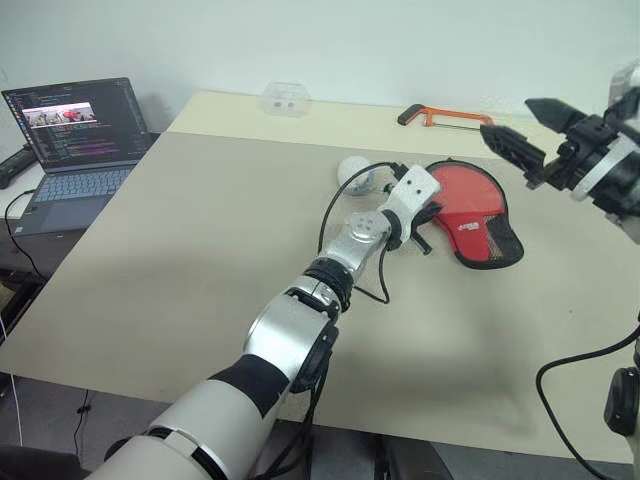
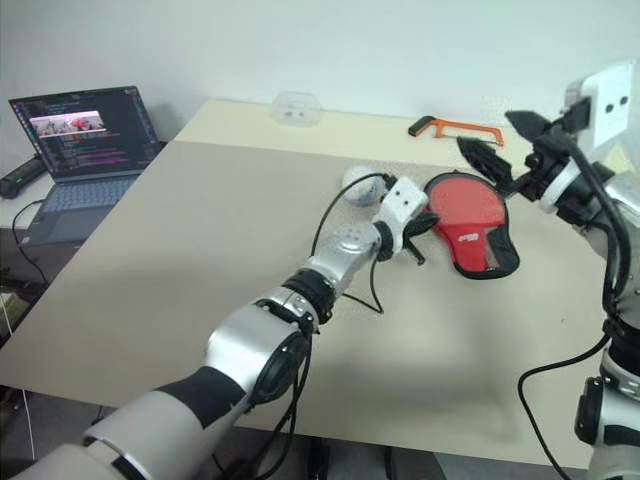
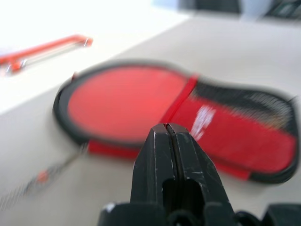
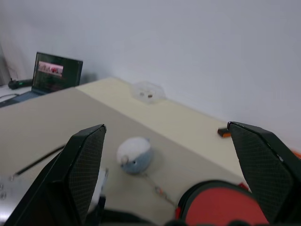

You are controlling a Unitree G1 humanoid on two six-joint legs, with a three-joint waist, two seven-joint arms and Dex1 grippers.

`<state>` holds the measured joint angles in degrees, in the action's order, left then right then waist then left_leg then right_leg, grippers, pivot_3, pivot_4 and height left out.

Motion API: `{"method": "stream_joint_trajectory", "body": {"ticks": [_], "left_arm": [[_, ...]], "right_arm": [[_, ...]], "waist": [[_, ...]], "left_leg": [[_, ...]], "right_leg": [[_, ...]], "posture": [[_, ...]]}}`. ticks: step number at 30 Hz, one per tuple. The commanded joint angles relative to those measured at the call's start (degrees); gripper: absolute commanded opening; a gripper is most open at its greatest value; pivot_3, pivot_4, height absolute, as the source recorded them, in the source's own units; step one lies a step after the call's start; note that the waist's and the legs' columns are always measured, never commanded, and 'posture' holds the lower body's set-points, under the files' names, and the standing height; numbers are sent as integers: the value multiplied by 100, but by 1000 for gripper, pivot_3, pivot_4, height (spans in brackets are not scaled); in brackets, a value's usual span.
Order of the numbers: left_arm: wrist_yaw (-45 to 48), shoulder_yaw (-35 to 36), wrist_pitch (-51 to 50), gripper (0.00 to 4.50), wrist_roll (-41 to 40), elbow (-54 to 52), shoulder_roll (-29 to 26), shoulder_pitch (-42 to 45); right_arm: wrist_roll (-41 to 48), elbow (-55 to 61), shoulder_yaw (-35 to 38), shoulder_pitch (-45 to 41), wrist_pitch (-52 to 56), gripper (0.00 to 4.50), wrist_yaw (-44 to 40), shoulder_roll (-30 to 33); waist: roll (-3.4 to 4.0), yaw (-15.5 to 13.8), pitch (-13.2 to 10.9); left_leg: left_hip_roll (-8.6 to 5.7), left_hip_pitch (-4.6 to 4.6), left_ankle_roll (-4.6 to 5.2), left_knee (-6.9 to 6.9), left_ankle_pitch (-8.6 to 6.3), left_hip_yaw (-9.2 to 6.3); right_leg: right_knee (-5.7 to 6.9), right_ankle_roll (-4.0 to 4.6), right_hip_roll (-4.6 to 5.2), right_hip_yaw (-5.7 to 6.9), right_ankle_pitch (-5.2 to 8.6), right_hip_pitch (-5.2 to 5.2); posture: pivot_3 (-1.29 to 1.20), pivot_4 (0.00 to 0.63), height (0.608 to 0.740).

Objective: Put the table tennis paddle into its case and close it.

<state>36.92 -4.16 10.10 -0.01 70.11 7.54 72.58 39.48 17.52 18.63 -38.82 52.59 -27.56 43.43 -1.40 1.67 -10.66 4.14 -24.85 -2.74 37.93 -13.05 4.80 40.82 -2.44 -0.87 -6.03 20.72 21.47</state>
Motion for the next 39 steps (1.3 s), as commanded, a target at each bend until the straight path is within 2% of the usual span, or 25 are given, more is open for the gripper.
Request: {"method": "stream_joint_trajectory", "body": {"ticks": [1, 3, 5, 9, 11, 13, 17, 19, 24, 28, 32, 39], "left_arm": [[2040, 146, -1038, 27, -858, -2053, -840, -426], [2979, 114, -2420, 27, -1540, -3853, -1672, -1109], [3502, 124, -3864, 27, -2216, -5363, -2623, -1708], [3929, 402, -5657, 27, -3215, -7121, -4236, -2638], [3819, 657, -6144, 190, -3596, -7610, -4665, -2936], [3581, 895, -6496, 597, -3894, -7863, -4832, -3072], [3262, 1296, -6883, 1966, -4302, -8402, -5202, -3455], [3111, 1437, -6993, 2775, -4465, -8588, -5303, -3607], [2743, 1694, -7143, 4473, -4769, -8865, -5439, -3907], [2576, 1688, -7030, 4473, -4802, -8975, -5542, -4120], [2557, 1477, -6417, 4473, -4320, -9122, -5807, -4464], [2653, 1557, -6165, 4473, -4395, -9320, -6090, -4967]], "right_arm": [[-426, -570, -172, 117, 323, 4500, 252, 279], [-467, -903, -175, 136, 491, 4500, 361, 219], [-395, -1077, -86, 113, 688, 4500, 424, 134], [-206, -1610, 301, -231, 1297, 4500, 754, -120], [-218, -1995, 537, -478, 1610, 4500, 1029, -235], [-247, -2308, 726, -664, 1810, 4500, 1249, -311], [-493, -2840, 927, -901, 1785, 4500, 1697, -395], [-490, -3102, 1155, -1059, 1787, 4500, 1878, -459], [-684, -3775, 1366, -1355, 1764, 4500, 2250, -468], [-732, -4145, 1409, -1508, 1858, 4500, 2325, -503], [-847, -4496, 1433, -1630, 1854, 4500, 2487, -484], [-812, -4907, 1929, -1750, 2078, 4500, 2829, -673]], "waist": [[5, 39, 3], [17, 159, 10], [33, 278, 14], [35, 322, 12], [35, 299, 12], [33, 207, 11], [32, 121, 12], [32, 110, 12], [32, 153, 11], [32, 165, 11], [32, 170, 11], [31, 168, 11]], "left_leg": [[2, 0, -2, 0, 1, 0], [23, 8, -7, -4, 4, 2], [42, 16, -19, -8, 11, 1], [60, 17, -23, -8, 13, -21], [62, 15, -22, -7, 13, -31], [51, 14, -18, 7, 13, -41], [41, 14, -7, 16, 18, -55], [41, 14, -7, 13, 18, -55], [41, 13, -8, 1, 18, -47], [41, 13, -9, -2, 18, -41], [41, 13, -9, -2, 18, -33], [42, 13, -9, -7, 17, -16]], "right_leg": [[0, 0, -1, 1, 0, 0], [4, 2, -10, -6, 0, -2], [12, 5, -21, -10, 1, 0], [22, 20, -22, 9, 10, -1], [19, 19, -6, 19, 11, -6], [17, 18, 4, 31, 11, -18], [18, 13, 8, 38, 9, -32], [18, 14, 6, 38, 9, -29], [14, 14, -1, 30, 9, -20], [13, 14, -4, 26, 9, -16], [14, 15, -4, 19, 9, -13], [6, 15, -4, 14, 9, -10]], "posture": [[0, 150, 740], [0, 150, 740], [0, 150, 740], [0, 150, 740], [0, 150, 740], [0, 150, 740], [0, 150, 740], [0, 150, 740], [0, 150, 740], [0, 150, 740], [0, 150, 740], [0, 150, 740]]}}
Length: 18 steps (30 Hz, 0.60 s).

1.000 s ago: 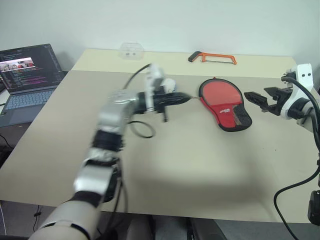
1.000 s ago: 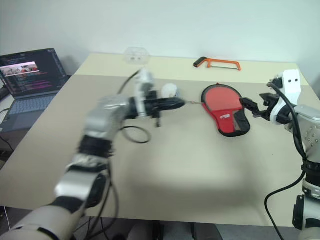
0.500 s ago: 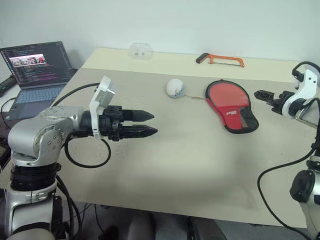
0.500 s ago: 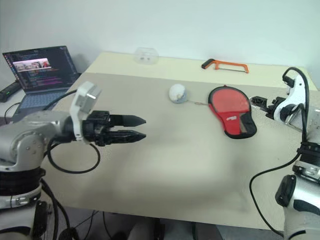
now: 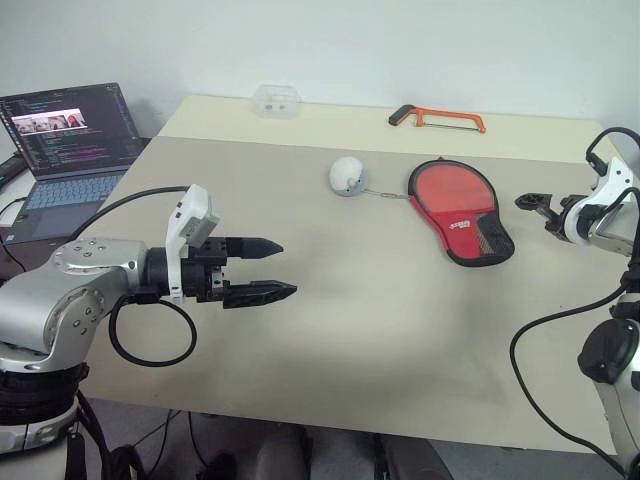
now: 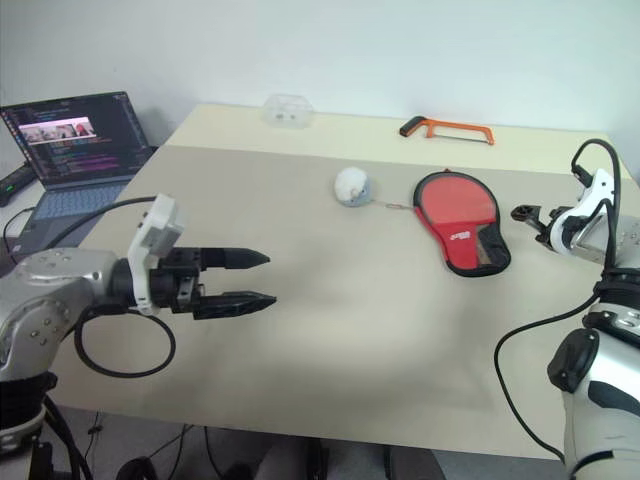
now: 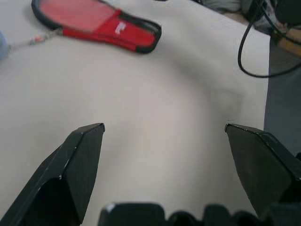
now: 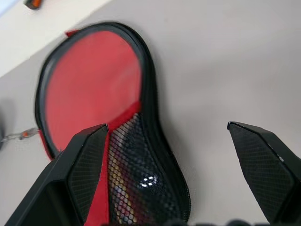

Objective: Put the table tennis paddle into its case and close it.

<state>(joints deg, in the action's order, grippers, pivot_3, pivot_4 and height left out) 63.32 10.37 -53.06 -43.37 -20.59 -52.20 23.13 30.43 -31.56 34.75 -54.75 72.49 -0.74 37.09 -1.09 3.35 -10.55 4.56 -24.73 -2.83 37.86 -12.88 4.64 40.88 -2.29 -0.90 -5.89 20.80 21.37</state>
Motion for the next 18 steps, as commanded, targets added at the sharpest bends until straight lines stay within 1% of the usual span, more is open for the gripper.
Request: {"method": "stream_joint_trajectory", "body": {"ticks": [1, 6, 14, 18], "left_arm": [[3, 108, 156, 4473, -80, -269, -126, -42], [-54, 92, 177, 4473, -114, -329, -145, -112], [-67, -3, 202, 4473, -62, -304, -185, -79], [-68, -46, 209, 4473, -47, -281, -204, -32]], "right_arm": [[100, -39, 406, -165, 114, 4500, 212, -84], [150, 11, 880, -121, 378, 4500, 519, -336], [151, 658, 1333, 119, 1001, 4500, 727, -842], [100, 1076, 1548, 282, 1225, 4500, 850, -1195]], "waist": [[0, 0, 0], [0, -1, 0], [0, 2, 0], [0, 3, 0]], "left_leg": [[0, 0, 0, 0, 0, 0], [-1, 0, 0, -2, 0, 1], [-1, -1, 0, -3, 0, -1], [-1, -1, 0, -4, 0, -2]], "right_leg": [[0, 0, 0, 0, 0, 0], [0, 0, 0, -1, 0, 1], [0, 0, -1, -1, 0, 2], [0, 0, -1, -1, 0, 3]], "posture": [[0, 150, 740], [0, 150, 740], [0, 150, 740], [0, 150, 740]]}}
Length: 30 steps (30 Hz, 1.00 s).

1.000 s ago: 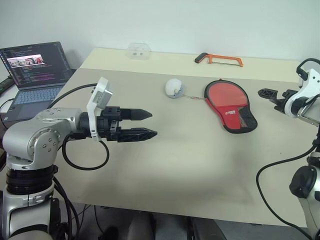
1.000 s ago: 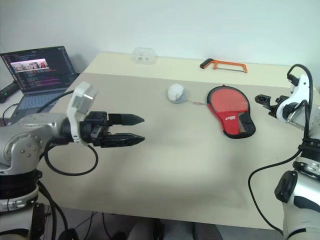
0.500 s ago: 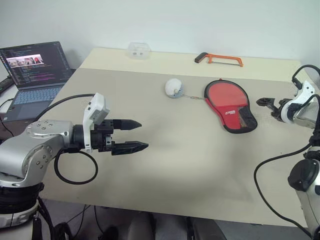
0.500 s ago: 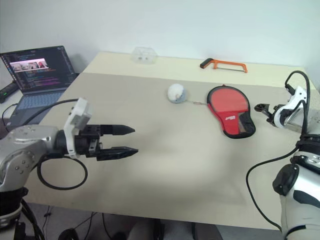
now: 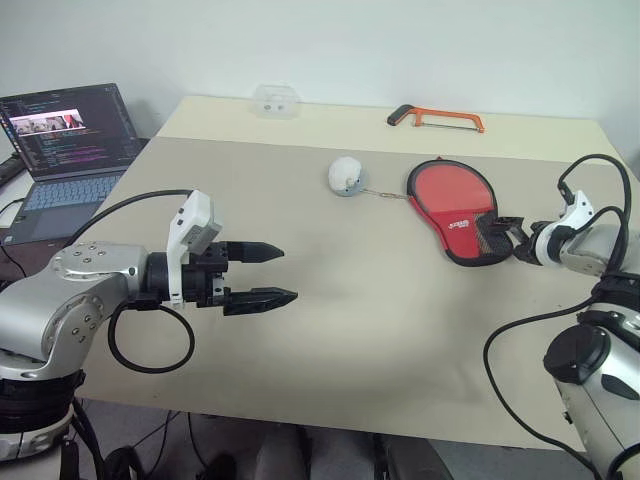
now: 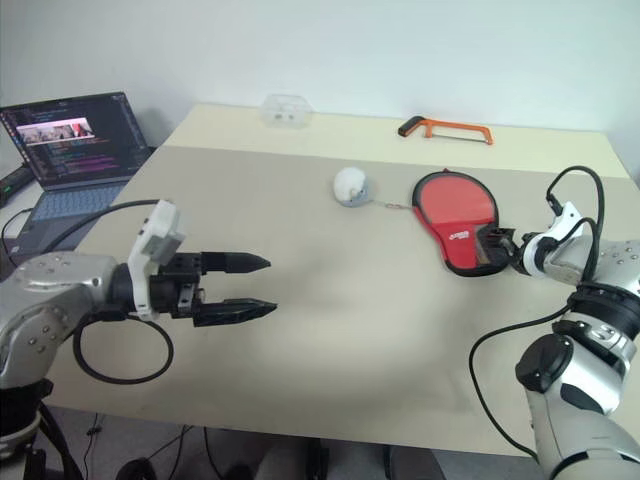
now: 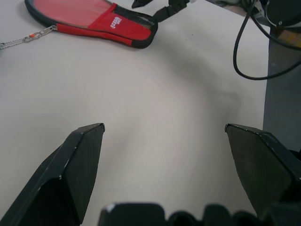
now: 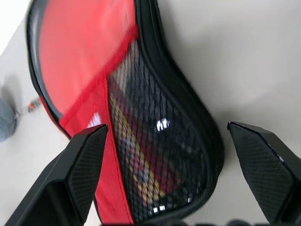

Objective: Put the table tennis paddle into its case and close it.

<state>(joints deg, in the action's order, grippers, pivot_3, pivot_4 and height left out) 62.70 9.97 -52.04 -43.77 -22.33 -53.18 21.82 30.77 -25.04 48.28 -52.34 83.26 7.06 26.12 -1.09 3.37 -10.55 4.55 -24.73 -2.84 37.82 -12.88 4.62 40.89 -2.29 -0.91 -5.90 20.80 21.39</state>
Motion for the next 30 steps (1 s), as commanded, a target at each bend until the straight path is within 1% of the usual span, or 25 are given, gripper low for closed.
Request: {"method": "stream_joint_trajectory", "body": {"ticks": [1, 12, 15, 18, 26, 27, 30], "left_arm": [[-11, -17, 109, 4473, -9, -102, -108, 110], [-57, -120, 179, 4473, 20, -56, -117, 165], [-52, -148, 208, 4500, 33, -34, -121, 186], [-57, -194, 239, 4500, 52, -12, -107, 223], [-25, -243, 320, 4500, 107, 48, -109, 256], [-23, -248, 330, 4500, 115, 56, -109, 259], [-15, -276, 371, 4500, 140, 82, -108, 268]], "right_arm": [[46, 492, 250, 64, 189, 4500, 97, -156], [76, 1248, 838, 172, 471, 4500, 108, -1005], [66, 1364, 890, 117, 415, 3864, 104, -1164], [42, 1425, 866, 86, 379, 2864, 111, -1280], [1, 1544, 756, 130, 335, 210, 105, -1405], [-8, 1556, 736, 142, 324, 32, 102, -1407], [-17, 1611, 651, 192, 331, 32, 77, -1430]], "waist": [[0, 0, 0], [0, 47, 0], [0, 106, 0], [0, 152, 0], [0, 159, 0], [0, 159, 0], [0, 159, 0]], "left_leg": [[0, 0, 0, 0, 0, -1], [0, 0, 0, -3, -1, -2], [-1, 0, 0, -3, -1, -2], [-2, 0, 0, -5, -1, -1], [-1, 0, 0, -7, -1, -1], [-2, 0, 0, -7, -1, -1], [-2, 0, 0, -7, -1, -1]], "right_leg": [[0, 0, 0, 0, 0, 1], [1, 0, -3, -1, 0, 2], [1, 0, -4, -1, 0, 2], [1, 0, -4, -3, 0, 4], [1, 0, -3, -4, 0, 5], [1, 0, -3, -4, 0, 5], [0, 0, -3, -4, 0, 5]], "posture": [[0, 150, 740], [0, 150, 740], [0, 150, 740], [0, 150, 740], [0, 150, 740], [0, 150, 740], [0, 150, 740]]}}
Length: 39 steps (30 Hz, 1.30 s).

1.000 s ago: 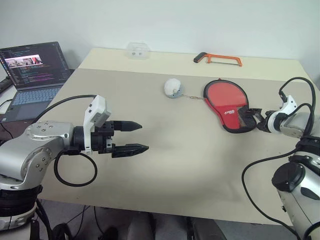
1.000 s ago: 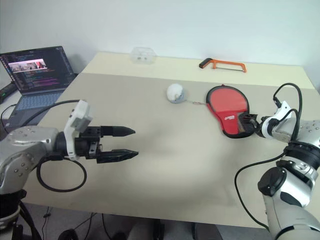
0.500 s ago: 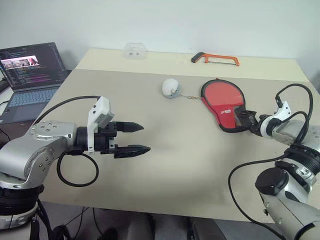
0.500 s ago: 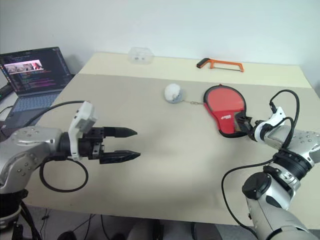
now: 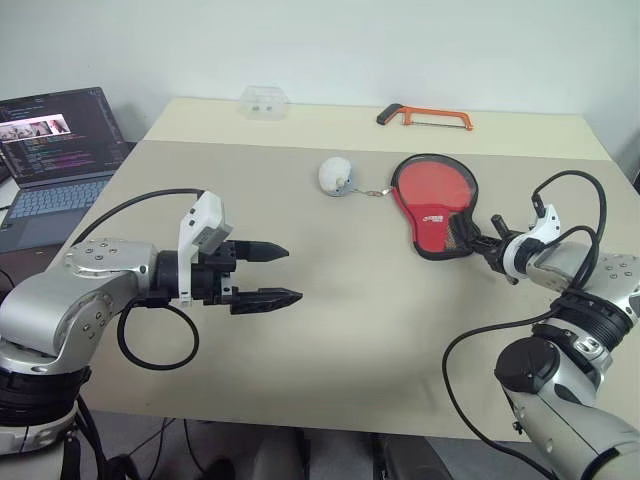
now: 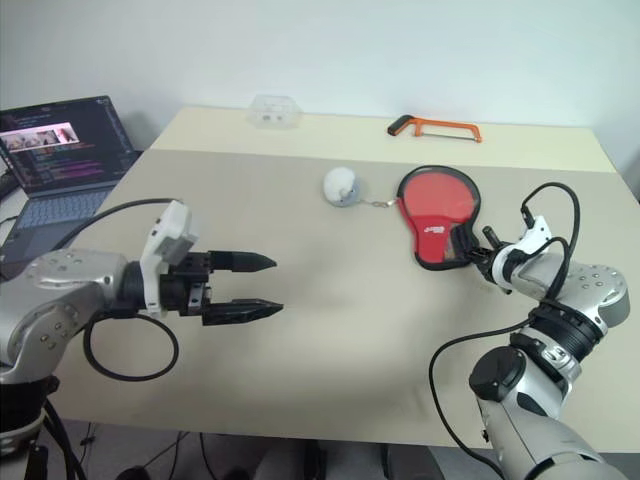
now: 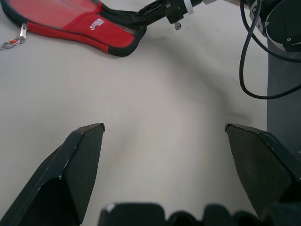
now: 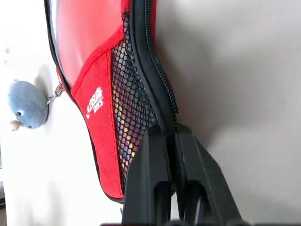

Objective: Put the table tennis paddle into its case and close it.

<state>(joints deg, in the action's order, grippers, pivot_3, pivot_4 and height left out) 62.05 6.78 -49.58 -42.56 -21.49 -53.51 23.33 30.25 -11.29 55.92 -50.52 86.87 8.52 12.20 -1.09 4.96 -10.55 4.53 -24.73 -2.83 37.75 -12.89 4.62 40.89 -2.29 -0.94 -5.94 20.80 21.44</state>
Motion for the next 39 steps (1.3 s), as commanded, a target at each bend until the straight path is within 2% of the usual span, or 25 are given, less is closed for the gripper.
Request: {"method": "stream_joint_trajectory", "body": {"ticks": [1, 6, 9, 17, 26, 30, 35, 39], "left_arm": [[50, 32, 138, 4500, 28, 5, -74, 120], [68, -12, 172, 4500, 43, 34, -70, 140], [113, -75, 212, 4500, 83, 88, -74, 155], [274, -315, 324, 4500, 221, 262, -35, 332], [444, -367, 349, 4500, 267, 312, -110, 378], [488, -380, 326, 4500, 273, 284, -148, 370], [545, -364, 313, 4500, 279, 267, -203, 328], [562, -404, 314, 4500, 286, 269, -207, 329]], "right_arm": [[39, 262, -138, 26, -6, 32, -77, -55], [118, 551, -372, 173, 397, 32, -245, -143], [481, 816, -889, 540, 563, 32, -381, -189], [2519, 1678, -2488, 1917, 563, 32, -276, -78], [4413, 1917, -3155, 2455, 563, 32, 453, 348], [5554, 2134, -3510, 2768, 563, 32, 858, 658], [7963, 2793, -4850, 3660, -783, 32, 1834, 1938], [8275, 3460, -5534, 4130, -1692, 32, 1775, 2548]], "waist": [[0, 0, 0], [0, 1, 0], [0, -1, 0], [-2, 18, 1], [-5, 15, 3], [-6, 13, 3], [-12, 1, -1], [-30, 5, 1]], "left_leg": [[0, 0, 0, 0, 0, 0], [1, 0, 0, -2, 0, 0], [1, 0, 0, -4, 0, 0], [1, 1, -2, -32, 0, 2], [7, 4, -9, -75, 4, 13], [12, -1, -8, -76, 4, 13], [17, -8, -8, -77, 4, 10], [13, -7, -7, -74, 3, 12]], "right_leg": [[0, 0, 0, 0, 0, 0], [0, 0, -1, 0, 0, 2], [-2, 0, 0, 0, 0, 2], [-14, 0, -11, -1, 1, 8], [-31, 0, -19, -12, 1, 24], [-41, 0, -17, -12, 1, 25], [-56, -2, -7, -8, 2, 23], [-60, -4, -2, -11, 2, 18]], "posture": [[0, 150, 740], [0, 150, 740], [0, 150, 740], [0, 150, 740], [0, 150, 740], [0, 150, 740], [0, 150, 740], [0, 150, 740]]}}
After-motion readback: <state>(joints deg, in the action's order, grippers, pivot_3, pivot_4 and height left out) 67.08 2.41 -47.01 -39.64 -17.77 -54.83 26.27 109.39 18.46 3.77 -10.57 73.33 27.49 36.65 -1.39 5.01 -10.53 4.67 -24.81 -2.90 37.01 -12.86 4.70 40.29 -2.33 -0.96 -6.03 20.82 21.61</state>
